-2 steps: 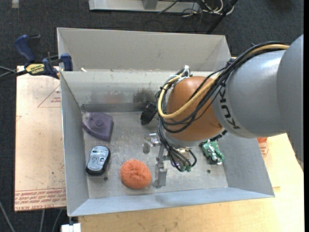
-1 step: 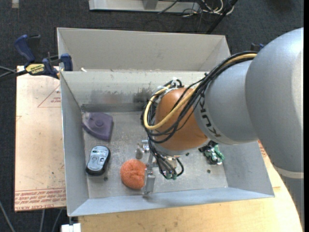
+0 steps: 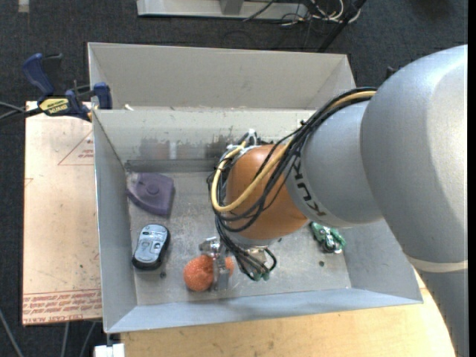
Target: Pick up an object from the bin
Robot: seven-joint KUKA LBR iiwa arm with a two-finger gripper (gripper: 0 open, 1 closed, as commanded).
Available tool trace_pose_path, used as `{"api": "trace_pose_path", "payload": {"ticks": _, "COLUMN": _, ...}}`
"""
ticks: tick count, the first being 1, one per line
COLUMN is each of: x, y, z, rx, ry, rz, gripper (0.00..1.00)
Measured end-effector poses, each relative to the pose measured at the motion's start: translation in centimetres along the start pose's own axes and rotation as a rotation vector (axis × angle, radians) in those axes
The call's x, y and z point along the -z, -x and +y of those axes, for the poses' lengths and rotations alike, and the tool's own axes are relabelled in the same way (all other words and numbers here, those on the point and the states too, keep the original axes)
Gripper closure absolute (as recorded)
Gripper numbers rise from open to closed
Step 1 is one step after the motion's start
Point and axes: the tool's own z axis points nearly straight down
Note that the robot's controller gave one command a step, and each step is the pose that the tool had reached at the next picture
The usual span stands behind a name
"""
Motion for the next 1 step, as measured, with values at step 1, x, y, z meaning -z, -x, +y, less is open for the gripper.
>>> {"api": "trace_pose_path", "payload": {"ticks": 1, "x": 0.00, "y": 0.00, "z": -0.01, "rx": 0.000, "ry": 0.000, "rz": 0.000, "gripper": 1.00}}
